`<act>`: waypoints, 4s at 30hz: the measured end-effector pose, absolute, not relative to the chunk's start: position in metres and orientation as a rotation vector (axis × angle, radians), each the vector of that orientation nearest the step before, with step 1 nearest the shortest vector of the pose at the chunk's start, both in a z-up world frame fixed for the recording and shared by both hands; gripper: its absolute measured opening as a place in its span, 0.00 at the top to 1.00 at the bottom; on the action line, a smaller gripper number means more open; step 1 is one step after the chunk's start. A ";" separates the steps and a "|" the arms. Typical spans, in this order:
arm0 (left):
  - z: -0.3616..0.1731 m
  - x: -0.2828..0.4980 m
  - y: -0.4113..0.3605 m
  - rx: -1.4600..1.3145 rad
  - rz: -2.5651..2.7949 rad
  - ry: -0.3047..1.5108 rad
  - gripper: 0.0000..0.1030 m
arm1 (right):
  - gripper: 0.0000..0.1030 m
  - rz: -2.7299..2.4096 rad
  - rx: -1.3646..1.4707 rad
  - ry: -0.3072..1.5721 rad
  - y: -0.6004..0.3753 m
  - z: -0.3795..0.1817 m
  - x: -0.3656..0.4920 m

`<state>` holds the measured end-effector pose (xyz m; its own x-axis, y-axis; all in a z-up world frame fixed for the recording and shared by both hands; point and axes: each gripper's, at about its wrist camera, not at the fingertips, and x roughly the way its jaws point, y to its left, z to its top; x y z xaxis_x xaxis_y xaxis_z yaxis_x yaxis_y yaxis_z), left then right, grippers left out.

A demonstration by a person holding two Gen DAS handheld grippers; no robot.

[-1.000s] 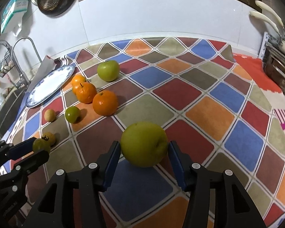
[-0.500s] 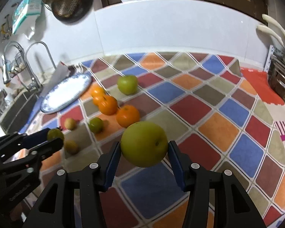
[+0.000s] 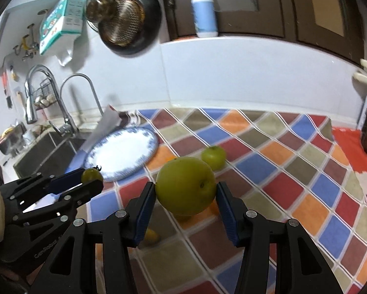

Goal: Organize fruits
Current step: 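Carry the green fruit in the left gripper while the right gripper carries the pomelo to the plate, then open the left gripper over the plate while the right gripper releases the pomelo onto it, then move both open grippers back over the remaining fruit on the table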

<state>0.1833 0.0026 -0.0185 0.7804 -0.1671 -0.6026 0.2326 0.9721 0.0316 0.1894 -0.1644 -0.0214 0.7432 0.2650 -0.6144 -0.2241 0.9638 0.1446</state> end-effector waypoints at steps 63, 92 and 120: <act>-0.108 0.421 0.155 0.071 -0.154 0.912 0.58 | 0.49 0.433 -0.025 1.021 0.014 -0.115 0.433; 0.009 0.250 0.113 0.054 -0.032 0.590 0.06 | 0.23 0.286 -0.005 0.604 -0.066 0.006 0.278; -0.029 0.168 0.000 0.082 -0.062 0.651 0.05 | 0.23 0.302 -0.043 0.648 -0.175 -0.023 0.207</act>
<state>0.1679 0.0004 -0.0291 0.7940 -0.0320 -0.6070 0.0835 0.9949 0.0568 0.2068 -0.1754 -0.0229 0.7552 0.2634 -0.6002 -0.2904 0.9554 0.0539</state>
